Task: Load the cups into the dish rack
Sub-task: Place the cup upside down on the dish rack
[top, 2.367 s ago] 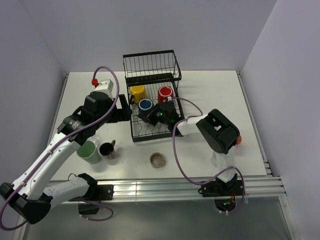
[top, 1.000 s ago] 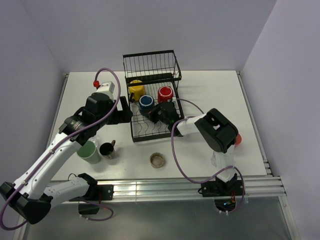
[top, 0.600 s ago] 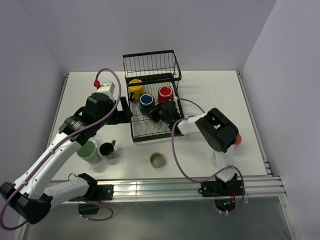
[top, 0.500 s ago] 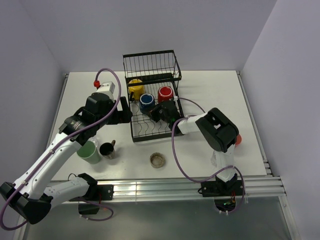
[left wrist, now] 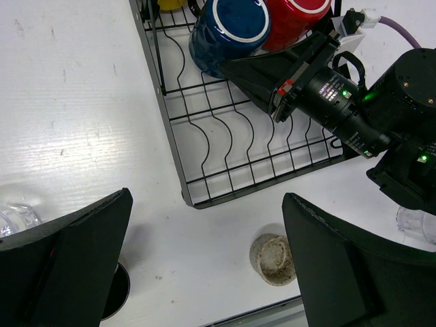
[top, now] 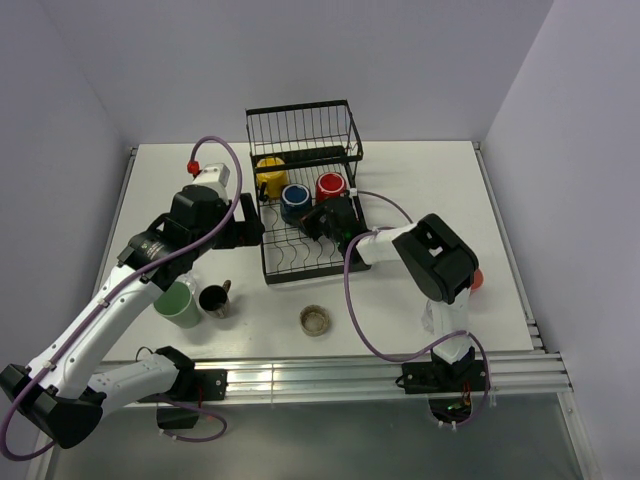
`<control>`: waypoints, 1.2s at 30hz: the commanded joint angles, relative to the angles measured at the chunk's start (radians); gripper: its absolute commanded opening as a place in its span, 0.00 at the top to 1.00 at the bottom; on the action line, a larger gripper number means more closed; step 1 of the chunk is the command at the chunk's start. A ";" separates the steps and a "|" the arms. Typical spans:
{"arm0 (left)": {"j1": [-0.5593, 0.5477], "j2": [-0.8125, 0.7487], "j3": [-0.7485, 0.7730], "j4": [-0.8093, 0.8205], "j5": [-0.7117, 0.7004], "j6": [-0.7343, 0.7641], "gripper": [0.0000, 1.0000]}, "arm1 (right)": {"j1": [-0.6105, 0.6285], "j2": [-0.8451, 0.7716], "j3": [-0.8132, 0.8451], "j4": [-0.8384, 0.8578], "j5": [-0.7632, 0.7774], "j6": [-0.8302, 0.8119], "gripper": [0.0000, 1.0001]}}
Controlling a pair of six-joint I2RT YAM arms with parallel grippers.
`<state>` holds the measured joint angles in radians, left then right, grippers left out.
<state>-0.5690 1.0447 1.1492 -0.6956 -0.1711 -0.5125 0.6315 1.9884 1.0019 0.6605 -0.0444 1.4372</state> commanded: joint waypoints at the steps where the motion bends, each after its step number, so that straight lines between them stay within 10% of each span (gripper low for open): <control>1: 0.006 0.000 0.012 0.033 0.019 0.017 0.01 | -0.015 0.015 0.040 -0.002 0.034 -0.027 1.00; 36: 0.012 0.000 -0.002 0.033 0.016 0.025 0.01 | -0.075 0.066 0.172 -0.096 0.028 -0.115 1.00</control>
<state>-0.5636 1.0447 1.1492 -0.6968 -0.1692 -0.5087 0.5701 2.0354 1.1217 0.5663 -0.0448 1.3518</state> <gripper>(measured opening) 0.992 0.007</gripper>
